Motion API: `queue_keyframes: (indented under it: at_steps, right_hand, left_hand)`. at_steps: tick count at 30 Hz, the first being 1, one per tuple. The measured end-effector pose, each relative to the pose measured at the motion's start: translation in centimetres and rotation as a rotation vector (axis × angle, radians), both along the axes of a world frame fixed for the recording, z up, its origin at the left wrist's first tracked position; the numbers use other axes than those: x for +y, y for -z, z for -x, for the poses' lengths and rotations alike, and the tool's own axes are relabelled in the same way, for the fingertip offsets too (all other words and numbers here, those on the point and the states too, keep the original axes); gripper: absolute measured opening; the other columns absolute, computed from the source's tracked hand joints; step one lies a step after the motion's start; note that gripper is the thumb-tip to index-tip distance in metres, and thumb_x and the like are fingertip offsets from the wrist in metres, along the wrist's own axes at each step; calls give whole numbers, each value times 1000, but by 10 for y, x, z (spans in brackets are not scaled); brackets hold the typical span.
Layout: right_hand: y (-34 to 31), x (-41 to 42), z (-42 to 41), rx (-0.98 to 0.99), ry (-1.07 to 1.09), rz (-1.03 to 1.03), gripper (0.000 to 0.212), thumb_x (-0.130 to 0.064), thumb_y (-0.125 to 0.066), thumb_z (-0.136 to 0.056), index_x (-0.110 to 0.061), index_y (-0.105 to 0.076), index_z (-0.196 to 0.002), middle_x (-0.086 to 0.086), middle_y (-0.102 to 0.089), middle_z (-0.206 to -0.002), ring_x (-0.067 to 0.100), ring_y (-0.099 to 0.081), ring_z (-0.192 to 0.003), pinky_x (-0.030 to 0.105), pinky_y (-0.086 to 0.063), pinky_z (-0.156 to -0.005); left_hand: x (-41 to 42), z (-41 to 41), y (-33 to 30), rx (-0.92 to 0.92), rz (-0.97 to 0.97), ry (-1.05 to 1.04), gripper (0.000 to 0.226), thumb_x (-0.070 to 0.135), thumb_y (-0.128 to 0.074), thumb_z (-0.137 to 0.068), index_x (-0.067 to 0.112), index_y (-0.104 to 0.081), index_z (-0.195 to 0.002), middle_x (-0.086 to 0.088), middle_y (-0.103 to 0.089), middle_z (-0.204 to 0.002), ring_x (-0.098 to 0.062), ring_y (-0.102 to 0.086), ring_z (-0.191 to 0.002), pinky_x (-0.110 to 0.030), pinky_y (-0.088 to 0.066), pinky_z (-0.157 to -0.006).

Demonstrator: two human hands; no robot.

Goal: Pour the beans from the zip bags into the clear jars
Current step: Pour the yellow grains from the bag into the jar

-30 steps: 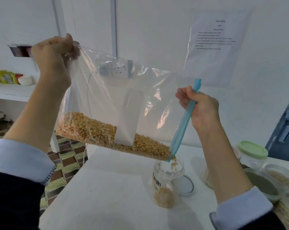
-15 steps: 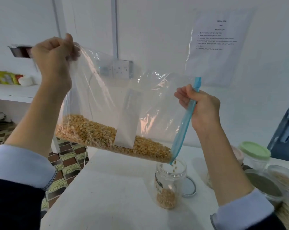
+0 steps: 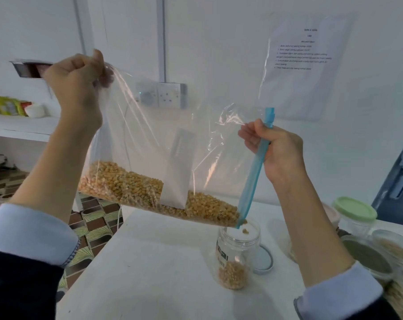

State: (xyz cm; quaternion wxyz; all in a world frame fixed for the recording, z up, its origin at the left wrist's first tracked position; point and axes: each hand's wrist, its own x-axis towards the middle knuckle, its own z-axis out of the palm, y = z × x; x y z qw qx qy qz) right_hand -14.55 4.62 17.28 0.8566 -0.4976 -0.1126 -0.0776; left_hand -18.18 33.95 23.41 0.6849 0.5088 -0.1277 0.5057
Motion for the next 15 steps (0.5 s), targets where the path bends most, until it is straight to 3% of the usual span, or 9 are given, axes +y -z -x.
queue_keyframes:
  at_steps: [4, 9, 15]
  right_hand:
    - [0, 1, 0, 14, -10, 5, 10, -6, -64, -88, 1, -66, -81, 10, -72, -76, 21, -72, -71, 25, -57, -69]
    - [-3, 3, 1, 3, -1, 15, 10, -6, -64, -88, 0, -67, -80, 11, -72, -77, 22, -72, -72, 26, -57, -70]
    - [0, 4, 2, 19, -35, 20, 10, -8, -64, -88, -1, -67, -81, 10, -73, -78, 22, -72, -74, 25, -57, -69]
  left_hand:
    - [2, 0, 0, 1, 33, 6, 25, -3, -61, -81, 4, -57, -57, -2, -55, -46, -20, -51, -52, -28, -40, -59]
    - [0, 4, -1, -1, 74, 45, 43, -9, -58, -80, 14, -59, -43, 2, -54, -46, -18, -52, -52, -29, -43, -62]
    - [0, 7, -1, 7, 59, 26, 39, -6, -60, -81, 13, -60, -46, 0, -54, -47, -19, -52, -53, -29, -43, -61]
